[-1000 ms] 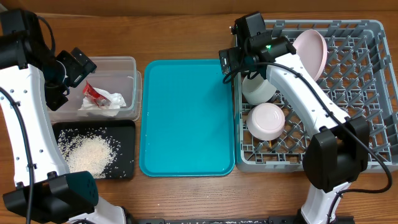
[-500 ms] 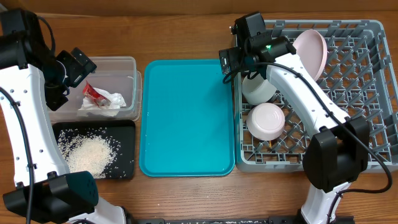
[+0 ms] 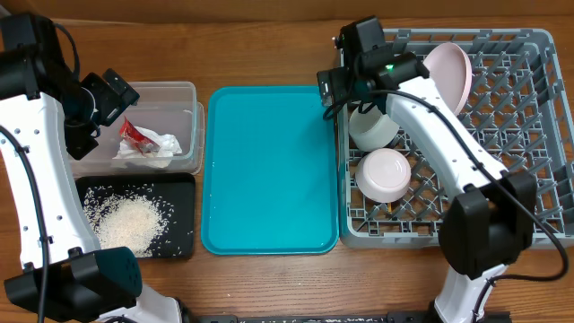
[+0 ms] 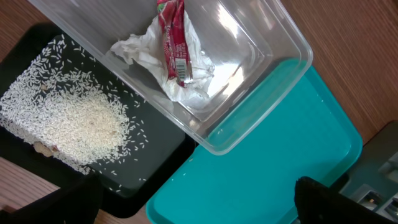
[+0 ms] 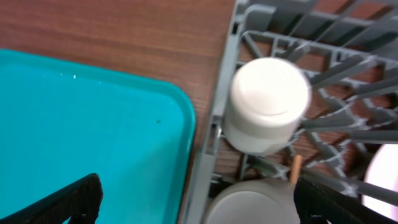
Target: Sort waste into correct bins and load items into the dishwasher
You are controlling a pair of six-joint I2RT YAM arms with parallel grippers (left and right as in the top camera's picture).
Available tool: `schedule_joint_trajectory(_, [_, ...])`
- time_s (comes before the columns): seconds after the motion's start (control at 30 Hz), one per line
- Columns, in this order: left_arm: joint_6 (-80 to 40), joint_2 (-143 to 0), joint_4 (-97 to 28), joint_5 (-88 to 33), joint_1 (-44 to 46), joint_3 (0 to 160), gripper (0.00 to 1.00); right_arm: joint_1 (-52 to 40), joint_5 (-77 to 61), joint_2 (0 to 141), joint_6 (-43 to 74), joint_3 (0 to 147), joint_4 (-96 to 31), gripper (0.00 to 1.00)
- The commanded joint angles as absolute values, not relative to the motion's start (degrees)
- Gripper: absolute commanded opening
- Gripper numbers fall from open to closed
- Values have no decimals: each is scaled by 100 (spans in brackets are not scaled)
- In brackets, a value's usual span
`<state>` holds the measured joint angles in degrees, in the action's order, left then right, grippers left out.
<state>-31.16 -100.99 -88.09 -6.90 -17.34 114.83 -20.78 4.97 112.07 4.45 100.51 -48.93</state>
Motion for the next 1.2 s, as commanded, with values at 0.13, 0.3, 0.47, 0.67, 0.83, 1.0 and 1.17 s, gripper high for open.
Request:
schedule_joint_trajectory(0.13, [-3041, -9963, -8803, -692, -1723, 11587, 100, -1811, 598, 9839, 425, 10206, -4858, 100])
schedule_joint_trajectory(0.3, [-3041, -9963, -8803, -694, -1723, 11587, 100, -1653, 600, 8882, 421, 10206, -4853, 100])
schedule_joint_trajectory(0.47, [-3041, -9963, -8803, -692, -1723, 11587, 100, -1457, 598, 7762, 423, 10202, -5068, 100])
schedule_joint_trajectory(0.67, [-3041, -9963, -8803, -692, -1723, 11587, 100, -1243, 598, 6372, 423, 10195, -5719, 100])
schedule_joint_trajectory(0.83, [-3041, -9963, -8803, -692, -1723, 11587, 100, -1114, 596, 5336, 425, 10195, -6420, 100])
schedule_joint_trajectory(1.0, [-3041, -9963, -8803, -694, -1723, 11587, 100, -880, 596, 4355, 429, 10007, -6960, 100])
schedule_joint_trajectory(1.17, [-3041, -9963, -8803, -692, -1723, 11587, 100, -589, 591, 3457, 451, 9354, -7087, 100])
